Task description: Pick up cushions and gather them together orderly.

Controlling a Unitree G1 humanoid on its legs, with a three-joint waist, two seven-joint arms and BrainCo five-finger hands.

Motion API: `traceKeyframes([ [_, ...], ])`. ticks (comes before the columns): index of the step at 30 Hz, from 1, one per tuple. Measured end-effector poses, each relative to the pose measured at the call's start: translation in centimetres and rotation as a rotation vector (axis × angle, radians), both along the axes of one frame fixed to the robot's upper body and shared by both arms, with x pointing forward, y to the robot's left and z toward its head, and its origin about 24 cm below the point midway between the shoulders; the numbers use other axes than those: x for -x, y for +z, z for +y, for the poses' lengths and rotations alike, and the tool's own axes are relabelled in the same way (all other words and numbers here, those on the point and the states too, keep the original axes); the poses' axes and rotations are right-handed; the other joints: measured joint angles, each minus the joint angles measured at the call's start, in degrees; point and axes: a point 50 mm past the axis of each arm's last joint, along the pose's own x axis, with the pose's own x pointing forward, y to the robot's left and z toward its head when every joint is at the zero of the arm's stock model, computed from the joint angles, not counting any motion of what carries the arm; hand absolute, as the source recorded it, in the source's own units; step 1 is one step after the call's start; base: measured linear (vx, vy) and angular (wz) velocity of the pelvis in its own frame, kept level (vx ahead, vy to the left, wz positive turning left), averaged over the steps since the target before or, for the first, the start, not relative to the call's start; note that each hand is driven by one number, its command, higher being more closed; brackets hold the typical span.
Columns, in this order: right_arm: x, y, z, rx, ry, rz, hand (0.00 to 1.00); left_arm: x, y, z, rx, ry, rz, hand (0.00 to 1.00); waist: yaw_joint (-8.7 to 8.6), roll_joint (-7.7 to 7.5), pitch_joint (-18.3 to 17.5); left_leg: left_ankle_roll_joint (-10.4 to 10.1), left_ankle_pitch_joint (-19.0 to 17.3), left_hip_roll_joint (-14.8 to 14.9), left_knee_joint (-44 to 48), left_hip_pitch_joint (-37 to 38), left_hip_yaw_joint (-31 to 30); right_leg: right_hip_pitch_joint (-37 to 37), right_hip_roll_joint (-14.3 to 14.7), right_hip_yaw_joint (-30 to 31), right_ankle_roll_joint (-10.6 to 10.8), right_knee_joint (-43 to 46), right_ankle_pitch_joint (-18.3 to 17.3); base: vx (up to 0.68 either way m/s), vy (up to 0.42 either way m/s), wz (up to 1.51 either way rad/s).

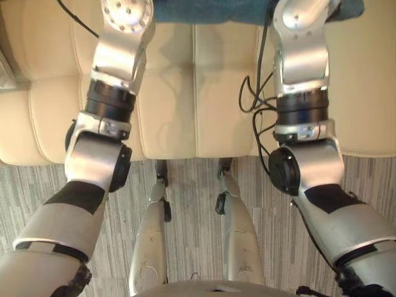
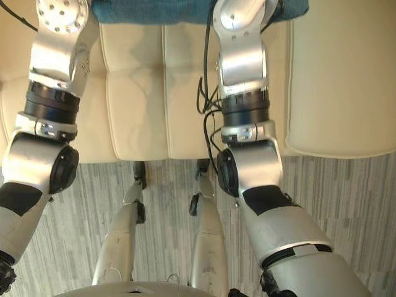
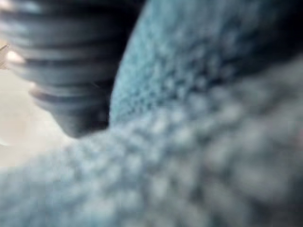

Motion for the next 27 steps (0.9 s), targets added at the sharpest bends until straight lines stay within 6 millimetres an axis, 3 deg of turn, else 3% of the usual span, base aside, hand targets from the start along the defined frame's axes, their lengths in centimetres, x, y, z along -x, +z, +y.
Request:
traceKeyframes([
  [3, 0.6, 2.4, -1.0, -0.054, 0.060, -0.028, 0.00, 0.5, 2.1, -0.1, 0.021, 0.002, -0.011, 0.00, 0.37, 0.48, 1.90, -0.45, 2.55, 0.27, -3.18, -3.63, -1.07, -3.77, 0.15, -1.64, -0.34, -0.99, 0.79, 0.04, -0.017, 0.17],
  [7, -0.4, 2.1, -1.7, -0.072, 0.106, 0.032, 0.00, -0.5, 1.4, -0.3, -0.019, -0.011, 0.050, 0.00, 0.59, 0.61, 2.84, -1.09, 3.94, 0.51, -4.58, -6.69, -1.35, -6.81, 0.01, -2.75, -0.36, -1.03, 0.80, 0.07, 0.008, 0.11],
  [10, -1.2, 1.5, -2.4, -0.078, 0.138, 0.085, 0.00, -1.8, -0.6, -0.4, -0.036, -0.038, 0.132, 0.00, 0.53, 0.81, 3.79, -1.63, 4.36, 0.55, -4.68, -8.39, -1.31, -8.41, -0.29, -2.99, -0.36, -0.98, 0.80, 0.06, 0.027, 0.05],
  [16, -2.4, -1.1, -3.6, -0.068, 0.117, 0.157, 0.00, -3.9, -7.0, 0.6, 0.116, -0.128, 0.275, 0.00, -0.06, 0.82, 5.02, -1.63, 4.36, 0.64, -4.53, -10.19, -1.28, -10.57, -0.25, -3.10, -0.52, 0.19, 0.35, 0.05, 0.024, 0.01],
  [27, -1.1, -4.0, -4.8, -0.086, 0.137, 0.086, 0.00, -3.6, -9.5, 2.9, 0.196, -0.152, 0.277, 0.00, 0.21, 0.68, 5.10, -1.72, 4.14, 1.84, -3.46, -9.98, -0.30, -11.72, 0.38, -2.58, -1.15, 3.93, -1.56, 0.01, -0.013, -0.02],
])
